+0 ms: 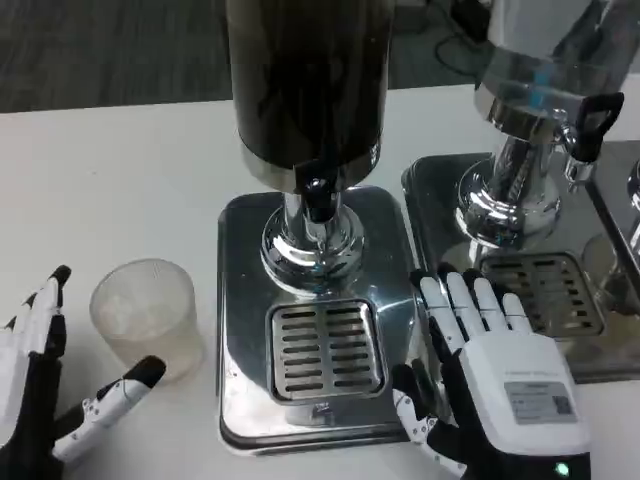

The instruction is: Grasp the cup under the faucet to collect the drink, then remove the cup.

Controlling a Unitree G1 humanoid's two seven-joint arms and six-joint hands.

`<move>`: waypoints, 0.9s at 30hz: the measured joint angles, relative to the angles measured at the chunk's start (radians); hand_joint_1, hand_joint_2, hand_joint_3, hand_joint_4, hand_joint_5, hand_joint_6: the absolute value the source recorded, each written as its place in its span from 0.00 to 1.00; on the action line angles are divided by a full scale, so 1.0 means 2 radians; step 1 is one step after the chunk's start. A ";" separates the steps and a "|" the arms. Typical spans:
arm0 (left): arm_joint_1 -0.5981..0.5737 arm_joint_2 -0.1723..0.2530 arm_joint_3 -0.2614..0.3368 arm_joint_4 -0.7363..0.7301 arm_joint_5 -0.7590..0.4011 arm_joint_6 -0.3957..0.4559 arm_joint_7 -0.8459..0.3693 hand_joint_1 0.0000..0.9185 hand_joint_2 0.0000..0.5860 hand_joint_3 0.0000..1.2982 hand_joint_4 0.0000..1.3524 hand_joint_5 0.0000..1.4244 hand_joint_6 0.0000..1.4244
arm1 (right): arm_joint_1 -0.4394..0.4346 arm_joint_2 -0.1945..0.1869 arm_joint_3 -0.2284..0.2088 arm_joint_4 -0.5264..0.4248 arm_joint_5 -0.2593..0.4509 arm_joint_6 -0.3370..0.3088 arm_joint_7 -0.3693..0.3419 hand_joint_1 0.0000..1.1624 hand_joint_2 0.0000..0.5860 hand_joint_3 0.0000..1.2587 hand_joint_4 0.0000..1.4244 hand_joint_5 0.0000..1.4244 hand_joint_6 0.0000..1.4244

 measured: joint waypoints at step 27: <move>-0.131 -0.018 -0.042 0.170 -0.021 -0.059 0.027 0.24 0.03 0.01 0.03 0.21 0.19 | 0.002 -0.001 0.006 0.003 0.002 0.003 -0.001 0.39 0.81 0.07 0.00 0.00 0.03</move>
